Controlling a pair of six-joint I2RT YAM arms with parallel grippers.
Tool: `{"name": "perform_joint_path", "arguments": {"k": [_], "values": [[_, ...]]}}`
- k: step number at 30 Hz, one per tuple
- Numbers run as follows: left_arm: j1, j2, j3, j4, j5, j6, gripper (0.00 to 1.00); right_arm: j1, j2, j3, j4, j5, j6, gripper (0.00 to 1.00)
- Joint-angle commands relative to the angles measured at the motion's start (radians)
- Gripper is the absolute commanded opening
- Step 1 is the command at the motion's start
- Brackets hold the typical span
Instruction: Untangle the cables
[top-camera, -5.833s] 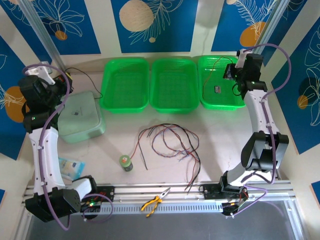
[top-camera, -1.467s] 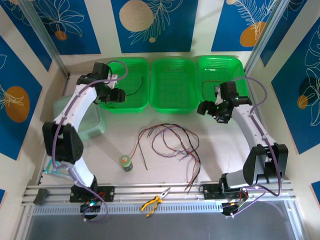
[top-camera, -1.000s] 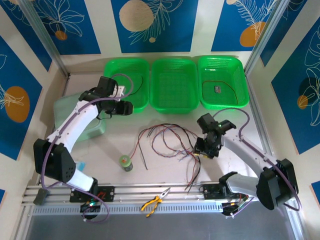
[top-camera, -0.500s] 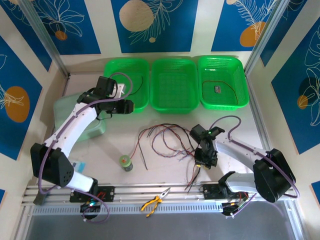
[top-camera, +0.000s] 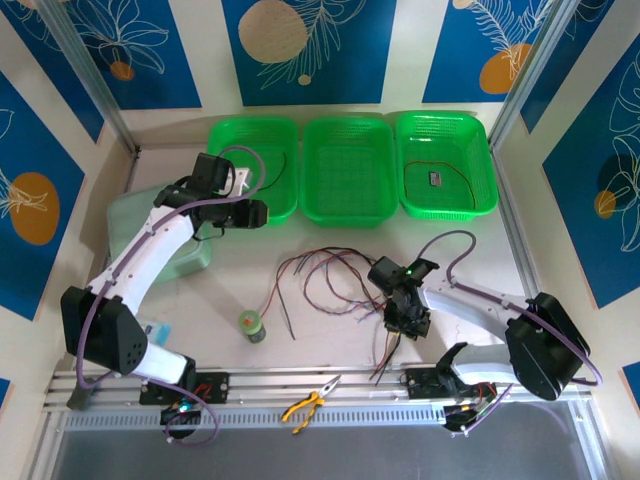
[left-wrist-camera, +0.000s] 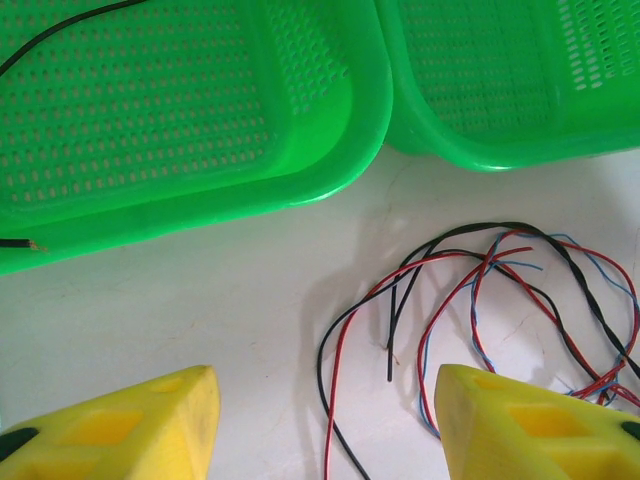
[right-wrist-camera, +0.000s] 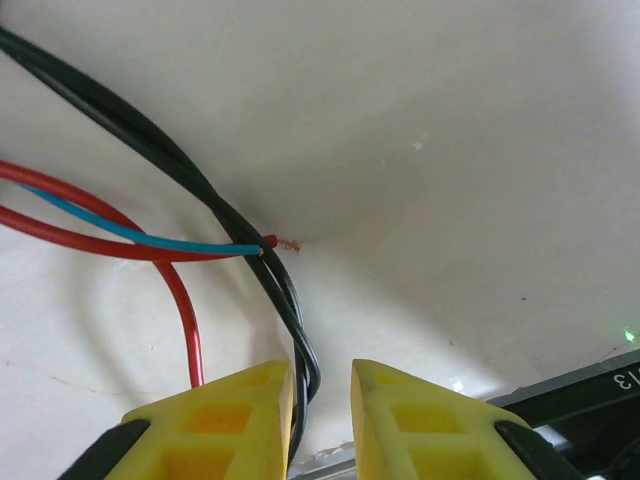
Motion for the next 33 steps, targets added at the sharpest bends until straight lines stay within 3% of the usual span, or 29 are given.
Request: {"name": "perform_joint_path", "arguments": {"k": [1,12,15,27,33], "values": [[-0.01,-0.009,-0.009,0.016,0.026,0.004,0.59,0.009,0.01,0.023,-0.027,0.034,0.069,0.24],[-0.01,-0.005,0.01,0.001,0.058,0.005,0.59,-0.016,0.043,0.041,0.008,-0.019,0.077,0.27],[-0.01,-0.014,0.01,0.0,0.063,0.006,0.59,-0.067,0.045,-0.035,0.116,-0.11,0.085,0.26],[-0.01,-0.009,0.031,-0.048,0.06,0.017,0.59,-0.046,0.156,0.034,0.088,-0.013,0.05,0.27],[-0.008,-0.036,0.025,-0.056,0.042,0.015,0.59,-0.087,0.15,-0.012,0.179,-0.023,0.018,0.07]]}}
